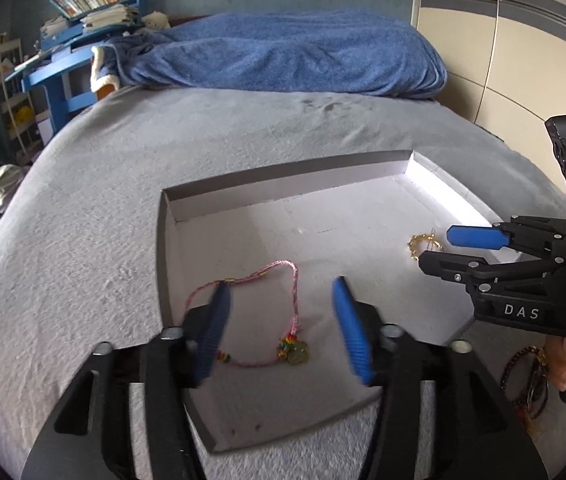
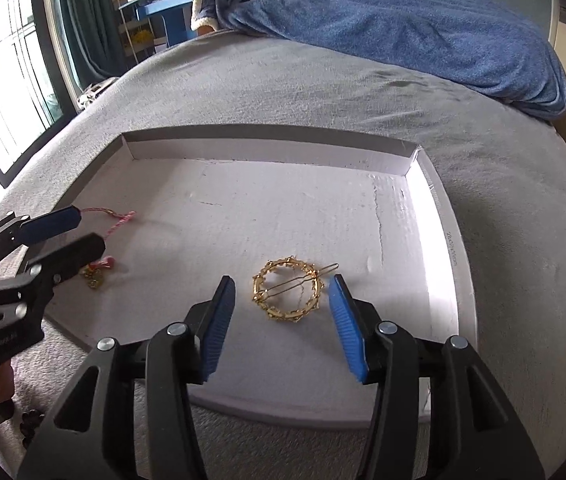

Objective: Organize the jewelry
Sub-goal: 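Open both tools to release the bracelet and brooch in the tray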

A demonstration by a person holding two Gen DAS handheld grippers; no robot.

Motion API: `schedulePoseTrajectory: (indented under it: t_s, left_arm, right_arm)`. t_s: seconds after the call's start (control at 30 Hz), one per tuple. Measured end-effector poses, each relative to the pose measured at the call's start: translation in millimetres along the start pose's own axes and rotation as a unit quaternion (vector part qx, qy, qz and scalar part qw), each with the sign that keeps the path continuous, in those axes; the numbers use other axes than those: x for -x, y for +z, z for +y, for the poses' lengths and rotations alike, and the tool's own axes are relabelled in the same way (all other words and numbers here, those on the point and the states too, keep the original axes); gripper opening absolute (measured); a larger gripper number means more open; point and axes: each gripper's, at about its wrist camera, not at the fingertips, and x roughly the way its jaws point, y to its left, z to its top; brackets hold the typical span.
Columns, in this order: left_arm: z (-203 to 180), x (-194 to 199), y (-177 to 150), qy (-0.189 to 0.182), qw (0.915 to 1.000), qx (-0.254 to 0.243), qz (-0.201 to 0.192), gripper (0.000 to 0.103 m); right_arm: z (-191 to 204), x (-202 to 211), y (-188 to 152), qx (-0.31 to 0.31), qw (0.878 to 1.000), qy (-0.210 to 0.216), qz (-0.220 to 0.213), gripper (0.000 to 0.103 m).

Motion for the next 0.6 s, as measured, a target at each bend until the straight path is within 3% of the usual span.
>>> schedulePoseTrajectory:
  t_s: [0.1, 0.13, 0.17, 0.6]
  left_arm:
    - [-1, 11, -4, 0.003, 0.9999, -0.001, -0.012, 0.072]
    - [-2, 14, -5, 0.007, 0.9999, -0.002, -0.013, 0.084]
    - [-3, 19, -8, 0.011, 0.9997, -0.002, -0.021, 0.086]
    - [-10, 72, -32, 0.015, 0.9980, 0.000, -0.062, 0.093]
  right_arm:
    - [1, 11, -4, -0.005, 1.000, 0.003, -0.013, 0.060]
    - [1, 15, -6, -0.007, 1.000, 0.004, -0.017, 0.062]
    - [0, 20, -9, -0.012, 1.000, 0.003, -0.024, 0.064]
    - [-9, 87, -58, -0.052, 0.993, -0.014, -0.106, 0.083]
